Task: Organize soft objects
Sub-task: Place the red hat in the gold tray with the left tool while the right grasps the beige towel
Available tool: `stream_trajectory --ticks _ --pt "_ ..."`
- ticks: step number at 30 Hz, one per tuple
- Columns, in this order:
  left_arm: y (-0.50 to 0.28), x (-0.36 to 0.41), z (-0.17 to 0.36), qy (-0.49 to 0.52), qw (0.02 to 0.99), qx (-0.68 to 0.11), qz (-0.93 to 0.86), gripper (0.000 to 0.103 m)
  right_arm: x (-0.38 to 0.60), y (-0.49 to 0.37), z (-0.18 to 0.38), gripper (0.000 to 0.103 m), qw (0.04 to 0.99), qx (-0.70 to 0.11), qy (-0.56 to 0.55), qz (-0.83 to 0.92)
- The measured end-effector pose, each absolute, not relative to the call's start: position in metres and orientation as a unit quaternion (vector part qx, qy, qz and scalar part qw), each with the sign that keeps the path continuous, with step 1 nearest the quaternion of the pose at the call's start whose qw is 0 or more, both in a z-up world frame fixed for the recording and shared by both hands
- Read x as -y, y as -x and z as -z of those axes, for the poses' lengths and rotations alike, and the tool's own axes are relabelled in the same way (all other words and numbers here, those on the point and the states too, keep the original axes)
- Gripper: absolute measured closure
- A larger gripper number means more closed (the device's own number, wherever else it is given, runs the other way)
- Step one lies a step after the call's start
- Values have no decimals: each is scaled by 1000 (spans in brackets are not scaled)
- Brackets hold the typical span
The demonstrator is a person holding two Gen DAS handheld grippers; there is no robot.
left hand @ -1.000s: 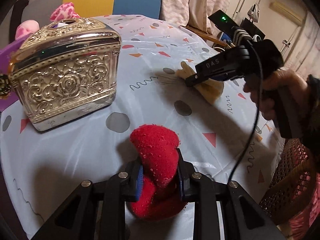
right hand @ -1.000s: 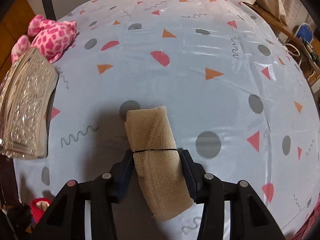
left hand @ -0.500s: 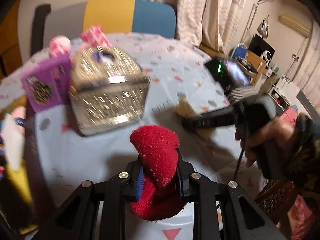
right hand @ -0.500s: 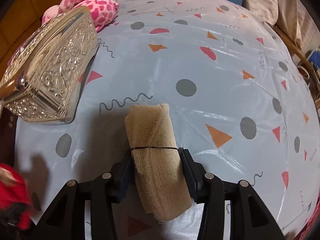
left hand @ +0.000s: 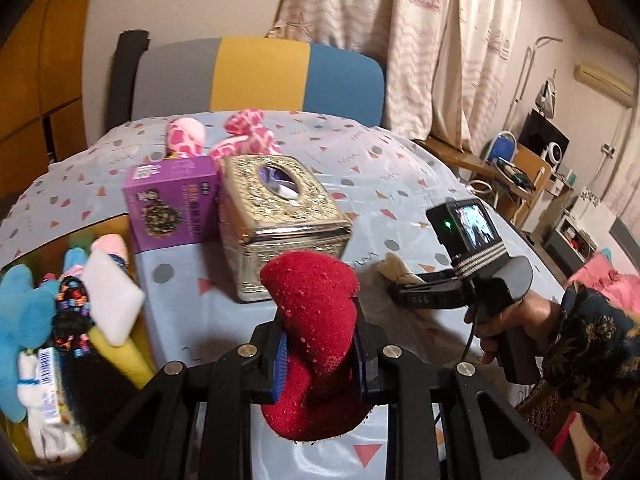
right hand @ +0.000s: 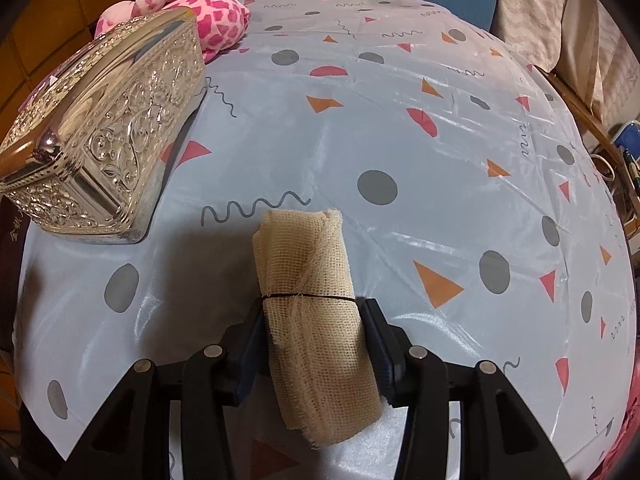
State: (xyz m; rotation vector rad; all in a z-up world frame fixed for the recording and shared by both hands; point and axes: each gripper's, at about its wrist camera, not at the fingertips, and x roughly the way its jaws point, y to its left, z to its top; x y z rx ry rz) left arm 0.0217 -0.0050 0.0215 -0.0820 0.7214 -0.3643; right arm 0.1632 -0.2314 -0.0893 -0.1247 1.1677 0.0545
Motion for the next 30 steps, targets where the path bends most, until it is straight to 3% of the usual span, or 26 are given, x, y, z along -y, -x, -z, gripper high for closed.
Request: stream_trajectory --ticks 13,25,30 --pt "-13 -60 -27 80 930 -341 108 78 227 -156 88 56 835 -545 70 -27" --pt "23 -245 -24 198 924 -313 -100 78 225 -155 86 56 835 -544 80 -26" --pt "32 -280 -7 238 908 -319 -136 78 224 -154 85 56 835 -544 83 -25"
